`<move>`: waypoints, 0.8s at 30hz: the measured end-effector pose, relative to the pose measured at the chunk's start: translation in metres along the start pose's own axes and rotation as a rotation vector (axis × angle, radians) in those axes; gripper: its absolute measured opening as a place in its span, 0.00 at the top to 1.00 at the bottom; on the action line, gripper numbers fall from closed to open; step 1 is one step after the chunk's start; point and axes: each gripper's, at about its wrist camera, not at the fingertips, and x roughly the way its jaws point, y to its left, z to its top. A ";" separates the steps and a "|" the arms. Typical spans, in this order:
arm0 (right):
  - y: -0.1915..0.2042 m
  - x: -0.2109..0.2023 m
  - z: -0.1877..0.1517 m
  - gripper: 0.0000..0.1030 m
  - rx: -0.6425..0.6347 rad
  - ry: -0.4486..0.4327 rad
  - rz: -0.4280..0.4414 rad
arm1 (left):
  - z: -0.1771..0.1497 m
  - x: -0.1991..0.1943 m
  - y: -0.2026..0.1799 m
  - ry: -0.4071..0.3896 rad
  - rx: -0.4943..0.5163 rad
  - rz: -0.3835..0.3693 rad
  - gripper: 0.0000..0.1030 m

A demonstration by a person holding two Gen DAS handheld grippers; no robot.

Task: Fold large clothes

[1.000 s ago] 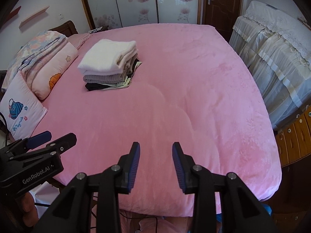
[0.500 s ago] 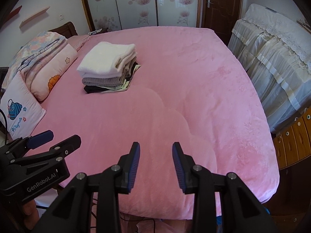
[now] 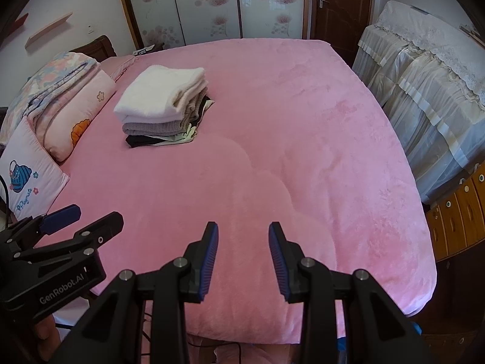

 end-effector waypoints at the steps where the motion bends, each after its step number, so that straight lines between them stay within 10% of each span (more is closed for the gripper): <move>1: -0.001 0.000 0.001 0.66 -0.001 -0.001 0.001 | 0.000 0.000 -0.001 0.000 0.002 0.001 0.33; 24: -0.003 0.012 0.009 0.66 -0.019 0.015 0.017 | 0.009 0.015 -0.002 0.036 -0.045 0.035 0.33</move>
